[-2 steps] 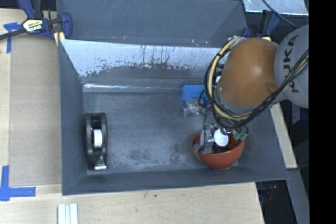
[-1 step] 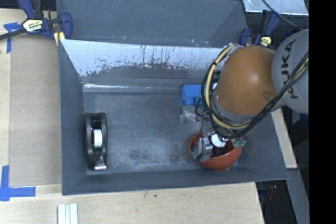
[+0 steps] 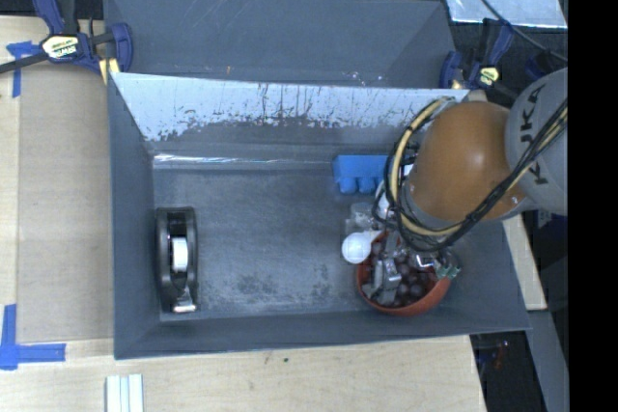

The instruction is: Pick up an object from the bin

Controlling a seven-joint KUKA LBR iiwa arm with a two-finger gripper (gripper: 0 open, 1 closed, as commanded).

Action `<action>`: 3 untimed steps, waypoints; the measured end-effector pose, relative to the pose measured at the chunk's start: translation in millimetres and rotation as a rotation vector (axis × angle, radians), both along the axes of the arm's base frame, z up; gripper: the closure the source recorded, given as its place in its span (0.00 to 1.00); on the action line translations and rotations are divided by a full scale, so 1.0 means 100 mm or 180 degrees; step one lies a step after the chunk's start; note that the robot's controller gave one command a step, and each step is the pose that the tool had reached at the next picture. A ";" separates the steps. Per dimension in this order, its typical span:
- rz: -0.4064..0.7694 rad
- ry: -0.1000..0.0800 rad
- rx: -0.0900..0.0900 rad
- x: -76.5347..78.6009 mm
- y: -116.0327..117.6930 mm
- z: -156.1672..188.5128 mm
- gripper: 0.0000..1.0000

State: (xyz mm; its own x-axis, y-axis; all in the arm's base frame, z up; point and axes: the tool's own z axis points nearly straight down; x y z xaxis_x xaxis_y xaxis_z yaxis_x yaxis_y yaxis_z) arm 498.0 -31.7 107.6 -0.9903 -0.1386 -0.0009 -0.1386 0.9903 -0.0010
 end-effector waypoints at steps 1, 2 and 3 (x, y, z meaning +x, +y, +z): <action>0.0734 -0.0026 0.0007 -0.05 -0.02 -0.13 1.00; 0.0732 -0.0025 0.0008 -0.06 -0.02 -0.13 0.00; 0.0730 -0.0022 0.0008 -0.06 -0.02 -0.14 1.00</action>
Offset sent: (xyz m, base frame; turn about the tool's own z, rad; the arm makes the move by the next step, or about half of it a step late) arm 0.0000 0.0000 0.0000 0.0000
